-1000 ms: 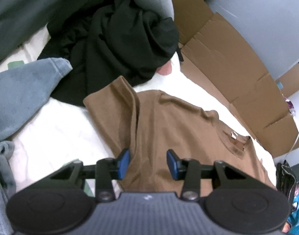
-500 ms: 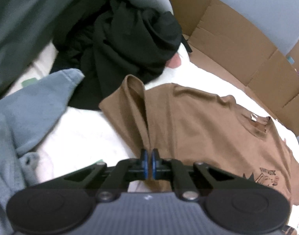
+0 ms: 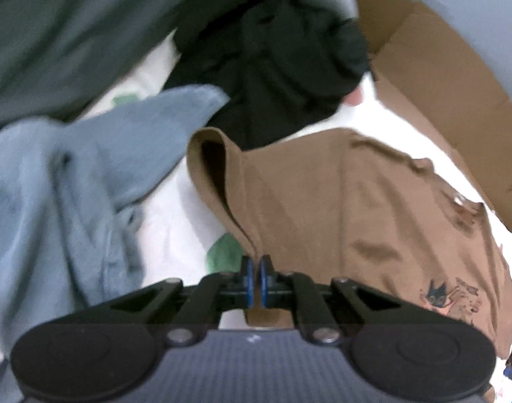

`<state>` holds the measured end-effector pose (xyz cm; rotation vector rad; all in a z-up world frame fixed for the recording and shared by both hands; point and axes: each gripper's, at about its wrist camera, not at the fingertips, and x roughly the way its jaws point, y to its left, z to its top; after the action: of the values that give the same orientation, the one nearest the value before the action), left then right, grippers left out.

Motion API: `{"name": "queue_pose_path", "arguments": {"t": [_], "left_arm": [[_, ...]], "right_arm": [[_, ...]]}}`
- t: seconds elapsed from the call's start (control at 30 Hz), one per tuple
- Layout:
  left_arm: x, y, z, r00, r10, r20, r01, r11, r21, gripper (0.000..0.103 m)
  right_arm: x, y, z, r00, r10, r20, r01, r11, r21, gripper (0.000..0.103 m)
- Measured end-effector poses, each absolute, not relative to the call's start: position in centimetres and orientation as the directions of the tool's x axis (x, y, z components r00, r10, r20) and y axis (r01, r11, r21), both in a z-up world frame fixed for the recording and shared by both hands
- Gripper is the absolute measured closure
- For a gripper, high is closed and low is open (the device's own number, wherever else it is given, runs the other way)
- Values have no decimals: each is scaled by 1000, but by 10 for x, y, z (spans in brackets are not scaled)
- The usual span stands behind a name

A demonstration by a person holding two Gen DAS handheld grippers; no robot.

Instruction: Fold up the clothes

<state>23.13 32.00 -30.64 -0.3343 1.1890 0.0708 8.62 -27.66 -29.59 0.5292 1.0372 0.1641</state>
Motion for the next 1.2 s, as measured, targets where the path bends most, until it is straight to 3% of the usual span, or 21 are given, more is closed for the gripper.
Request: {"name": "queue_pose_path", "arguments": {"t": [0.1, 0.27, 0.6, 0.7, 0.73, 1.0, 1.2], "left_arm": [[225, 327, -321, 355, -119, -927, -260, 940, -220, 88], [209, 335, -339, 372, -157, -915, -319, 904, -285, 52], [184, 334, -353, 438, -254, -862, -340, 841, -421, 56], [182, 328, -353, 454, -250, -855, -329, 845, -421, 81], [182, 325, -352, 456, -224, -861, -332, 855, -398, 85], [176, 311, -328, 414, -148, -898, -318, 901, -295, 86], [177, 316, -332, 337, -54, -940, -344, 922, -177, 81]], "right_arm": [[86, -277, -297, 506, 372, -778, 119, 864, 490, 46], [87, -275, -294, 508, 373, -776, 110, 866, 488, 46], [87, -273, -295, 503, 375, -779, 110, 866, 488, 46], [86, -273, -295, 506, 374, -777, 107, 867, 487, 46], [86, -273, -295, 506, 373, -778, 109, 867, 487, 46], [85, -276, -297, 507, 370, -778, 119, 865, 488, 46], [85, -274, -295, 511, 375, -773, 108, 864, 491, 46]]}}
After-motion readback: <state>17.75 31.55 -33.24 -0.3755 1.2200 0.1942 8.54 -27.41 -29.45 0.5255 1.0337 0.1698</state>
